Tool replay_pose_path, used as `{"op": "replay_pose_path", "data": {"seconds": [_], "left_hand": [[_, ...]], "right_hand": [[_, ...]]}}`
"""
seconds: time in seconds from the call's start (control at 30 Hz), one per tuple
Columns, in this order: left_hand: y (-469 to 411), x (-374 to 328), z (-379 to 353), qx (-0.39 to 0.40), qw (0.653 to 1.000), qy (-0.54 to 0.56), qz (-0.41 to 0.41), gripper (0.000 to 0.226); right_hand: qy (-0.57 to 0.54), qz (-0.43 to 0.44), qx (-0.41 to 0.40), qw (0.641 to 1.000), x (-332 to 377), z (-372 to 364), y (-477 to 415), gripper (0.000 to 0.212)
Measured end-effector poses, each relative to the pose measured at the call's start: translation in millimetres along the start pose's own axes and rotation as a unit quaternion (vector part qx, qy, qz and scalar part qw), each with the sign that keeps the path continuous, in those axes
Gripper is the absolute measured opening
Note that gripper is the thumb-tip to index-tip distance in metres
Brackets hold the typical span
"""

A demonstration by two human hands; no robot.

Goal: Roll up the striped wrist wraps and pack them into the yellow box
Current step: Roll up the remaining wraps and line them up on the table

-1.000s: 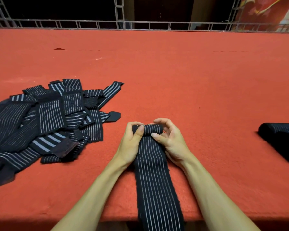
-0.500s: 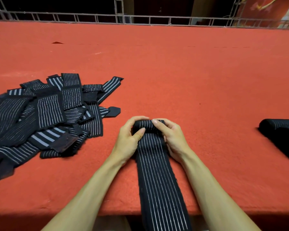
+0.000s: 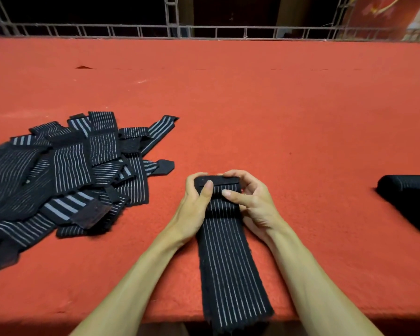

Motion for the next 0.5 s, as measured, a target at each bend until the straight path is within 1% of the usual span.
{"op": "replay_pose_path", "data": {"seconds": [0.07, 0.13, 0.2, 0.3, 0.5], "left_hand": [[0.0, -5.4, 7.4, -0.03, 0.999, 0.02, -0.04, 0.039], [1.9, -6.2, 13.7, -0.045, 0.996, 0.048, -0.064, 0.04], [4.1, -6.2, 15.9, -0.045, 0.994, 0.065, -0.076, 0.039], [4.5, -9.2, 17.0, -0.049, 0.992, 0.076, -0.085, 0.034], [4.5, -10.5, 15.8, -0.044, 0.994, 0.073, -0.071, 0.028]], "right_hand": [[0.007, 0.002, 0.006, 1.0, -1.1, -1.0, -1.7, 0.043], [0.021, 0.003, 0.0, 1.0, -2.1, -4.0, -1.0, 0.047], [0.02, 0.001, -0.003, 1.0, -3.4, -8.6, 0.4, 0.046], [0.012, -0.021, -0.021, 0.999, -8.4, -9.7, -0.3, 0.044], [0.049, -0.033, -0.054, 0.997, -10.7, -7.3, -1.5, 0.038]]}}
Point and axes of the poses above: each hand's wrist, its own y-axis away from the middle knuckle, its own z-axis out of the back of the hand, x = y × z, the point moved 8 cm from there along -y, towards the middle knuckle, and after that the axes turned 4 degrees about x, right-handed, at the moved point
